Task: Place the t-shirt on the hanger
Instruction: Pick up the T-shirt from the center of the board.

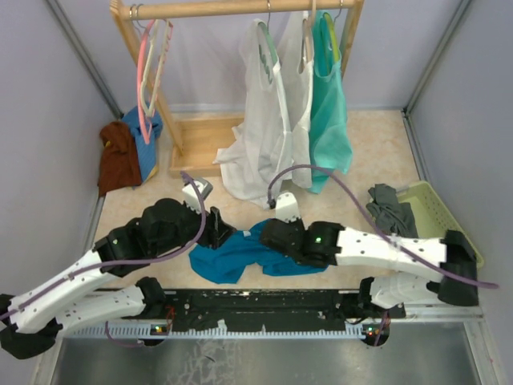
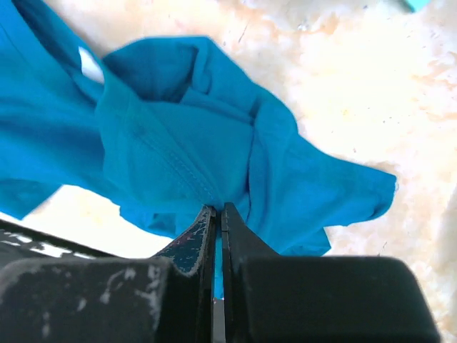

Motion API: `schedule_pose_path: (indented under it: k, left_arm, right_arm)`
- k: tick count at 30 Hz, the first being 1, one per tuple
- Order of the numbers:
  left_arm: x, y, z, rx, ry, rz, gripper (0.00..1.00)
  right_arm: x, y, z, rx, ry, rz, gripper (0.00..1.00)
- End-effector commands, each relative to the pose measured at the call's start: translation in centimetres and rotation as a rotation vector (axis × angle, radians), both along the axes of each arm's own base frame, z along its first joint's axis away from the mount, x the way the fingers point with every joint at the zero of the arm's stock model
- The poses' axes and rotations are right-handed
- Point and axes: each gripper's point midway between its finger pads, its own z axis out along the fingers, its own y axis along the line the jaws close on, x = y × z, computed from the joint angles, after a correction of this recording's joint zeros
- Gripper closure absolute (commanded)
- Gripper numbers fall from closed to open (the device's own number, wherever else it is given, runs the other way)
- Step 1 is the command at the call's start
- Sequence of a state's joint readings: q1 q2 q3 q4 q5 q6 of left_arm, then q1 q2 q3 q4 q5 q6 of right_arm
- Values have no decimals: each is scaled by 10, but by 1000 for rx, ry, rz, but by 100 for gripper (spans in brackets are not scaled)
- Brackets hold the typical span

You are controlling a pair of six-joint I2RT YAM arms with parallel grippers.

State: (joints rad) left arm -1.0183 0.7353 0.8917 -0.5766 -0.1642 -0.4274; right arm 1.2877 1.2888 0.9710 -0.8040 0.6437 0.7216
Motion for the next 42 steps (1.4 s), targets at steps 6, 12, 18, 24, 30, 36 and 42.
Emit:
schedule_pose_path:
  k: [6, 12, 18, 24, 30, 36, 42]
  left_arm:
    - [2, -34, -41, 11, 40, -98, 36]
    - [10, -56, -56, -4, 26, -133, 36]
    - [22, -68, -72, 30, 8, -132, 36]
    - [38, -51, -108, 173, 71, 7, 36]
    - [37, -29, -127, 266, 147, 108, 37]
    - [26, -24, -142, 295, 227, 107, 38]
    - [12, -20, -165, 338, 315, 90, 46]
  right_arm:
    - [13, -34, 64, 210, -98, -72, 100]
    - [11, -37, 86, 259, -119, -53, 100]
    - [5, -37, 87, 300, -100, -36, 100]
    - [1, -43, 92, 338, -95, -39, 100]
    - [-1, -45, 94, 343, -91, -35, 100]
    - [-2, -47, 93, 344, -90, -33, 100]
    - [-3, -50, 94, 348, -94, -32, 100]
